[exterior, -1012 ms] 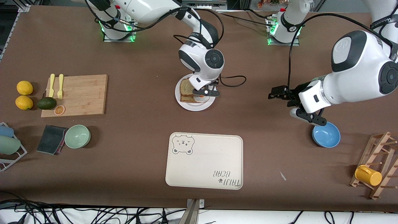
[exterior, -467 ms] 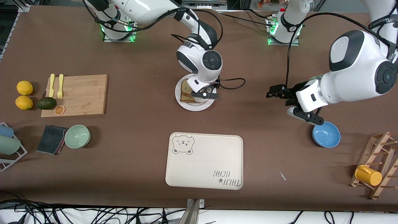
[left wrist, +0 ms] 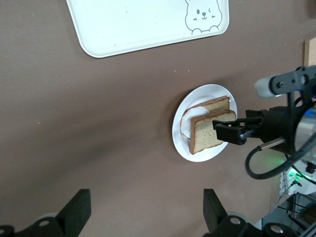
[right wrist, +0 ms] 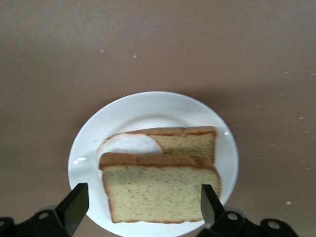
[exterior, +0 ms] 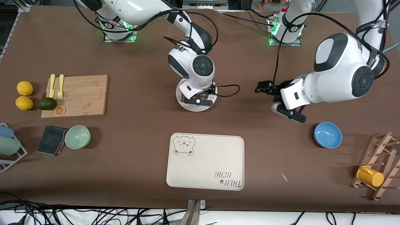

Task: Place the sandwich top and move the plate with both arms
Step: 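Lower the bread onto the egg while the left gripper approaches the plate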

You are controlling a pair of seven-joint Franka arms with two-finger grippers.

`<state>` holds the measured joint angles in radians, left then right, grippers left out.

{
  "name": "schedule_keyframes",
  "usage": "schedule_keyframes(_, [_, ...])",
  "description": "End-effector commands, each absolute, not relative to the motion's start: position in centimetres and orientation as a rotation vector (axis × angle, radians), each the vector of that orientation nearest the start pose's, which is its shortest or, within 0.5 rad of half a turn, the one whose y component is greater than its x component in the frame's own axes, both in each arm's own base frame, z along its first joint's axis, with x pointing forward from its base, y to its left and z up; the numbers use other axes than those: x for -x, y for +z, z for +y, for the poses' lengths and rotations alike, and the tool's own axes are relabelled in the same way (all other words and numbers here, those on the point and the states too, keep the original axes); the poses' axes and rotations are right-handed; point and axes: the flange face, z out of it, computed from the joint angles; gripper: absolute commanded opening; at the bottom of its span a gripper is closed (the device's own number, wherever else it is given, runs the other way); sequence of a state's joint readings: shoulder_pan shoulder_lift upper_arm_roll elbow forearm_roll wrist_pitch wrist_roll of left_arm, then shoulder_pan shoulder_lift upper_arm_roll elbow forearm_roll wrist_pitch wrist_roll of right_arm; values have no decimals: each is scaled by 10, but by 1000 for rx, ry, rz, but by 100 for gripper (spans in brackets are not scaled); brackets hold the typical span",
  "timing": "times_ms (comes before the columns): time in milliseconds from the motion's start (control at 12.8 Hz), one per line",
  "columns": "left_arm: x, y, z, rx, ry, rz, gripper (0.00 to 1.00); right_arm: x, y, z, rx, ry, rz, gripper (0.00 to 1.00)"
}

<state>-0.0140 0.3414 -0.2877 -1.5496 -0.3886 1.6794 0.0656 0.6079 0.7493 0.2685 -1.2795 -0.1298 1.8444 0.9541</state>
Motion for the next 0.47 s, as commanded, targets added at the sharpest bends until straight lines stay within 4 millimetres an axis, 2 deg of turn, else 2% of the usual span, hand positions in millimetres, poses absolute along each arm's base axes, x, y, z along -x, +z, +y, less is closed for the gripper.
schedule_keyframes(0, [-606,456,-205,3560,462,523,100,-516,334,494,3228,294,58,100])
schedule_keyframes(233, [-607,445,-215,3570,489,534,100,-530,375,452,3222,341,-28,100])
schedule_keyframes(389, [-611,417,-224,3614,584,502,100,-530,389,424,3227,345,-77,100])
